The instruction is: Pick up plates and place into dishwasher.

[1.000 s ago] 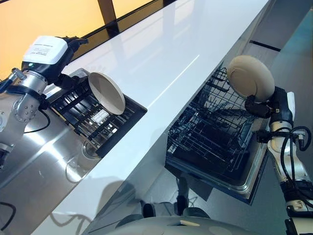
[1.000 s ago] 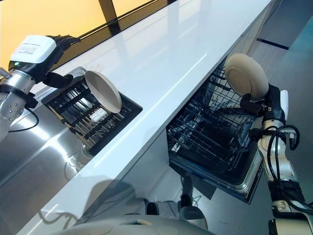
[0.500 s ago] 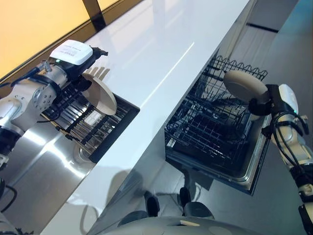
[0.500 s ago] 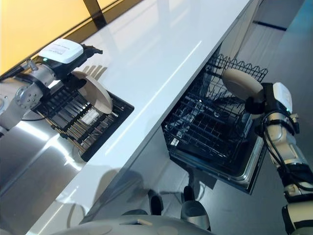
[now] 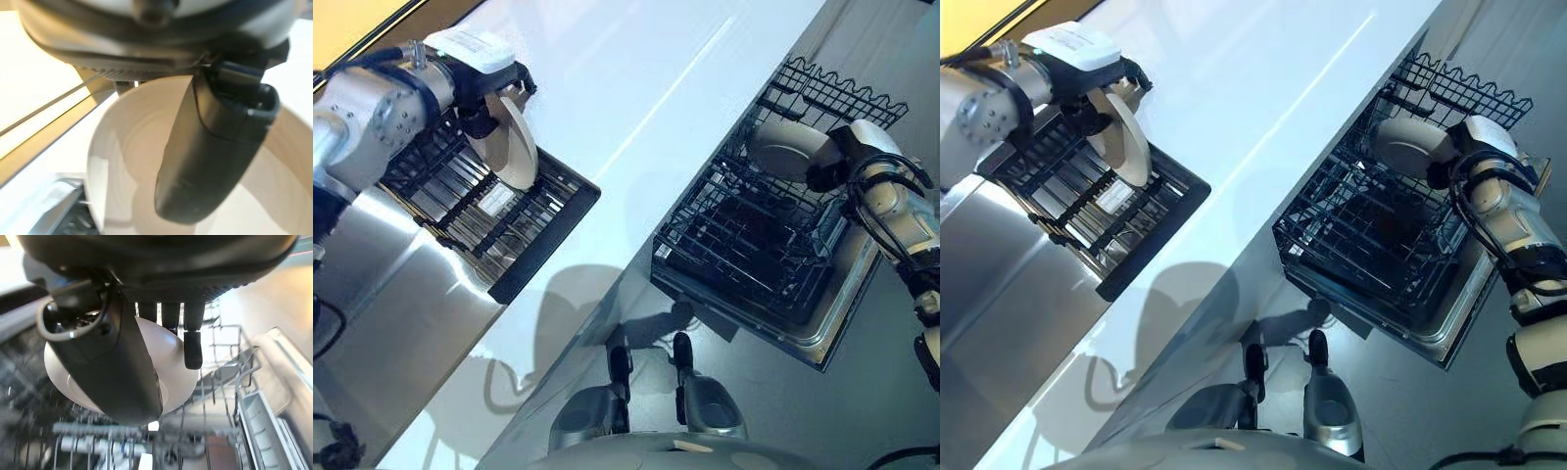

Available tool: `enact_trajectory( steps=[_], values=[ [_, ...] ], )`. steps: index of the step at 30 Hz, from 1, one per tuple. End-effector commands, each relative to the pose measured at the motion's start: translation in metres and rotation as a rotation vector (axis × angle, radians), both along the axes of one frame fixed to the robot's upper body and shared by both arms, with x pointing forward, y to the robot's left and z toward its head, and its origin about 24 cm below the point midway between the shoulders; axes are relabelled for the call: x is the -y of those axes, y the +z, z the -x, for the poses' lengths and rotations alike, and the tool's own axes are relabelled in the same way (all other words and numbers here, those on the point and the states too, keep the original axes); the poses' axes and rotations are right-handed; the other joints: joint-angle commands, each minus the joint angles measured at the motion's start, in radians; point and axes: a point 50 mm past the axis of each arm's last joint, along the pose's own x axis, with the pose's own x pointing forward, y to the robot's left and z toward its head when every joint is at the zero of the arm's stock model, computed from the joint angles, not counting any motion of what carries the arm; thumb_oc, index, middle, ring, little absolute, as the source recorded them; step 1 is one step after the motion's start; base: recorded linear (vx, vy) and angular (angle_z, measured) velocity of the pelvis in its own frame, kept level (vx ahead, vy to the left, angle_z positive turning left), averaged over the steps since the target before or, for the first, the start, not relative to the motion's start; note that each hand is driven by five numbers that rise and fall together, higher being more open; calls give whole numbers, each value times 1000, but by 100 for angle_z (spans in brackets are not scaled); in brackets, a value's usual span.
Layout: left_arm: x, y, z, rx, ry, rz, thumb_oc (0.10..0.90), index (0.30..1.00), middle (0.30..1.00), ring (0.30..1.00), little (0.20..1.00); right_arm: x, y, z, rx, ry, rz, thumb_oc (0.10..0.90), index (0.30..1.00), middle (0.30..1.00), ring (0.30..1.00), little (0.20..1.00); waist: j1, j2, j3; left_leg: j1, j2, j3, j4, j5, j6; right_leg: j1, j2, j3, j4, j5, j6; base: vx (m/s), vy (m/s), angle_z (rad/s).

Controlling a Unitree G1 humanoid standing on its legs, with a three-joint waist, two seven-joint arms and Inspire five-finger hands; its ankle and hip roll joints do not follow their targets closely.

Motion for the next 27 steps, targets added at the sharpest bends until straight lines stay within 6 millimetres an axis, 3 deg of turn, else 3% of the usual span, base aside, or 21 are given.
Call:
enact_trajectory(
  steps=[1, 6, 7, 8, 9, 18, 22, 27],
  values=[
    [-31, 8, -3, -23, 176, -55, 100, 300, 300, 300, 200, 22, 84, 2, 191, -100, 88, 100, 300, 300, 300, 200, 30, 0, -31, -64, -57, -24, 97, -94, 24, -35, 39, -53, 166, -145, 24, -59, -29, 7],
    [-23, 20, -7, 32, 142, -116, 100, 300, 300, 300, 200, 24, 86, -4, 126, -153, 116, 100, 300, 300, 300, 200, 46, -3, -16, -78, -56, -38, 95, -83, 19, -34, 36, -68, 151, -141, 16, -58, -26, 9],
    [-22, 22, -8, 43, 136, -125, 100, 300, 300, 300, 200, 24, 86, -4, 123, -163, 117, 449, 599, 599, 599, 549, 49, -3, -15, -78, -55, -39, 93, -82, 18, -31, 36, -71, 148, -140, 14, -37, -16, 6],
    [-20, 25, -8, 69, 117, -133, 100, 300, 300, 300, 200, 24, 86, -6, 124, -162, 126, 665, 785, 785, 785, 765, 51, -3, -15, -78, -54, -40, 93, -81, 16, -28, 35, -75, 145, -139, 13, -34, -10, 9],
    [-19, 28, -7, 91, 99, -139, 100, 300, 300, 300, 200, 23, 88, -6, 135, -158, 126, 800, 900, 900, 900, 900, 54, -5, -15, -76, -53, -42, 90, -80, 15, -25, 35, -77, 141, -137, 12, -40, -6, 13],
    [-14, 47, 10, 389, -109, -134, 100, 300, 300, 300, 200, 13, 96, -2, 301, -77, 60, 800, 900, 900, 900, 900, 57, -15, -38, -51, -48, -56, 65, -77, 6, 8, 40, -83, 112, -138, 7, -27, 1, 4],
    [-28, 48, 32, 489, -159, -53, 100, 300, 300, 300, 200, 2, 100, 15, 484, 56, -177, 800, 900, 900, 900, 900, 52, -23, -59, -26, -44, -62, 43, -77, 4, 26, 45, -79, 107, -145, 6, -16, 12, 0],
    [-51, 34, 58, 575, -163, 51, 100, 300, 300, 300, 200, 8, 78, 45, 604, 149, -389, 800, 900, 900, 900, 900, 58, -31, -98, 6, -44, -66, 21, -82, 6, 50, 50, -76, 99, -156, 8, 0, 6, 1]
  ],
)
